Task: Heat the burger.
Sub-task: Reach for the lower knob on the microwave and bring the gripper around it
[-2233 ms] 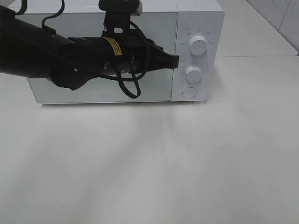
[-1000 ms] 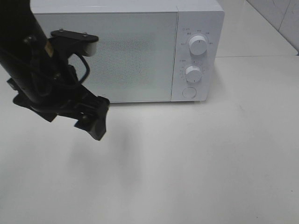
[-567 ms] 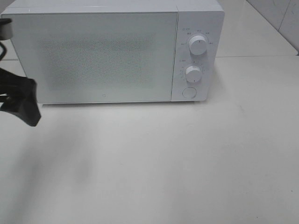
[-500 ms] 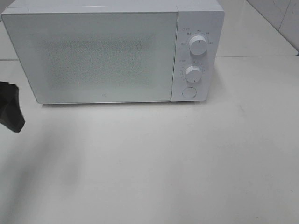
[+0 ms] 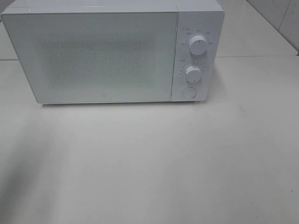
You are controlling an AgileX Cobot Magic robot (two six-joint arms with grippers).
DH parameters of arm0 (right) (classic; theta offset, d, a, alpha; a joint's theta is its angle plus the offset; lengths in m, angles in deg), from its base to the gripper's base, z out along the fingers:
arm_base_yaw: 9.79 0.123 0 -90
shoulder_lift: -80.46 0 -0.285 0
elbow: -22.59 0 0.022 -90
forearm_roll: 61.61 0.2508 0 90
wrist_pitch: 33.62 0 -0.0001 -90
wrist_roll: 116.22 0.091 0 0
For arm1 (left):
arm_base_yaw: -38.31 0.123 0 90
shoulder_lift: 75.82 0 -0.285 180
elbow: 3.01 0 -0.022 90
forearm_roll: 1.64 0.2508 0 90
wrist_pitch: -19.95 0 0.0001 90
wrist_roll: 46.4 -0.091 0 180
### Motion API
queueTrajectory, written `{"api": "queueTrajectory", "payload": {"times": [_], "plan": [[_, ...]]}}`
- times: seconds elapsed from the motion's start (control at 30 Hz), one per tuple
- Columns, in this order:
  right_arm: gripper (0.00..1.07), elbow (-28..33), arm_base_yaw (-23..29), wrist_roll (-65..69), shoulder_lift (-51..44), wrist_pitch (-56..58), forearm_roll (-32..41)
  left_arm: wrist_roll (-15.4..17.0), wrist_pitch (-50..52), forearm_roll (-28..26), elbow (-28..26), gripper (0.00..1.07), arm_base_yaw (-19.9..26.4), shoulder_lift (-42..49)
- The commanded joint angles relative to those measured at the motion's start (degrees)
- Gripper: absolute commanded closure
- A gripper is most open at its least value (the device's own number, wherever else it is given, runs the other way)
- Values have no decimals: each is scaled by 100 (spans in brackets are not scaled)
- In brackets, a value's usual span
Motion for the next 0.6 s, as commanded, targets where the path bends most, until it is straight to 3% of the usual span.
{"api": "queueTrajectory", "payload": {"times": [0.03, 0.17, 0.6], "plan": [[33, 6, -46, -97, -143, -69, -23, -34, -46, 29, 344, 8, 6, 407], [33, 6, -46, -97, -143, -69, -23, -57, 0, 155, 768, 8, 6, 980], [33, 6, -46, -80, -143, -69, -23, -57, -172, 487, 951, 8, 6, 1879]]}}
